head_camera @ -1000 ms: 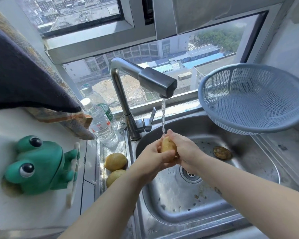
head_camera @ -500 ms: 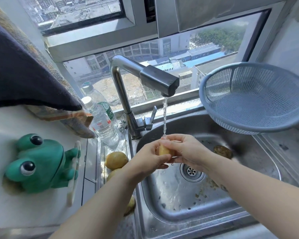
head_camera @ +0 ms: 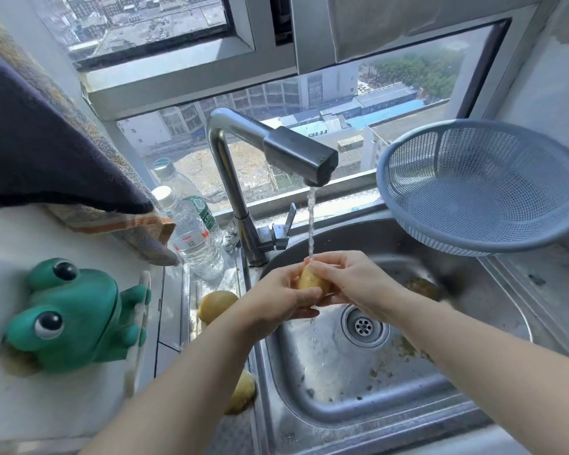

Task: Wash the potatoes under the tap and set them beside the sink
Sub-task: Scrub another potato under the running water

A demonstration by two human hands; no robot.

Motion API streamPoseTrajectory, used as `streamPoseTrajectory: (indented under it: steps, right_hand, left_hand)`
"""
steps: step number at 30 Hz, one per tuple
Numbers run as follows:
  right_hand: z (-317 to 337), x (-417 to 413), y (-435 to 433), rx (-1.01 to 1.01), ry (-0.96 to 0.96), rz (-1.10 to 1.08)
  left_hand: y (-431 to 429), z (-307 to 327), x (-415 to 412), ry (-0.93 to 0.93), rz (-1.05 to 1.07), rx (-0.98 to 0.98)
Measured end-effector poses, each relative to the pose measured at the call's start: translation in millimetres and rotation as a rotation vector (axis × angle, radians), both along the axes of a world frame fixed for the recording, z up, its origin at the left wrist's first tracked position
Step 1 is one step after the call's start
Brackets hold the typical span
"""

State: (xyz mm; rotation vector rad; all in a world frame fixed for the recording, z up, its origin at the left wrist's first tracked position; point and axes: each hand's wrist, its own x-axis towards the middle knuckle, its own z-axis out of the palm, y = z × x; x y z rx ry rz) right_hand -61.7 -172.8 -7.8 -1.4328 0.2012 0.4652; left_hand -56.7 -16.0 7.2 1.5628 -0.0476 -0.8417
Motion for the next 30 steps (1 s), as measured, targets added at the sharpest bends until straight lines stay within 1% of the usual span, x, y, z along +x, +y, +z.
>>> streamPoseTrajectory:
  steps: [1, 4, 5, 6, 9, 10, 11, 14, 15, 17, 21, 24, 26, 30]
  right_hand:
    - [0.8, 0.4, -0.2, 0.0, -0.001, 0.013]
    - [7.2, 2.2, -8.9, 0.155, 0.076, 0.15]
    - [8.2, 2.1, -10.0, 0.176, 0.079, 0.168]
    - [7.6, 1.4, -8.4, 0.152, 0.059, 0.162]
    - [2.1, -1.4, 1.6, -0.023, -0.052, 0.048]
    - [0.8, -1.9, 2.5, -0.036, -0.063, 0.038]
    - [0.4, -2.0, 0.8, -0.01, -0.045, 0.064]
    - [1.5, -0.5, -9.5, 0.151, 0.062, 0.209]
    - [0.6, -0.4, -11.2, 0.141, 0.058, 0.231]
    - [-1.9, -1.7, -8.8, 0.059, -0.002, 0.206]
    - [-4.4, -8.9, 3.8, -0.045, -0.131, 0.07]
    - [-7.0, -11.8, 13.5, -0.284, -0.221, 0.014]
    - [-8.4, -14.2, 20.2, -0.39, -0.274, -0.055]
    - [-6.8, -18.1, 26.3, -0.455, -0.347, -0.124]
  left_hand:
    - [1.4, 0.2, 0.3, 0.01, 0.002, -0.012]
    - [7.8, 2.9, 2.0, 0.06, 0.009, -0.069]
    - [8.9, 3.3, 2.0, 0.065, 0.01, -0.069]
    - [8.6, 2.8, 1.8, 0.061, 0.011, -0.056]
    - [5.4, 1.2, -0.6, 0.029, 0.0, 0.007]
    - [5.8, 0.5, -1.6, 0.03, -0.005, 0.003]
    - [7.5, 0.3, -2.6, 0.044, -0.005, -0.015]
    - [13.5, 1.3, -5.2, 0.094, 0.013, -0.077]
    - [13.3, 1.2, -6.3, 0.087, 0.017, -0.073]
    - [9.1, 0.8, -8.1, 0.015, 0.027, -0.014]
    - [-2.7, -4.4, -11.1, -0.184, 0.116, 0.158]
    - [-8.7, -13.0, -18.2, -0.309, 0.208, 0.296]
    - [-11.9, -14.3, -22.6, -0.437, 0.231, 0.39]
    - [-15.7, -13.4, -30.8, -0.622, 0.238, 0.433]
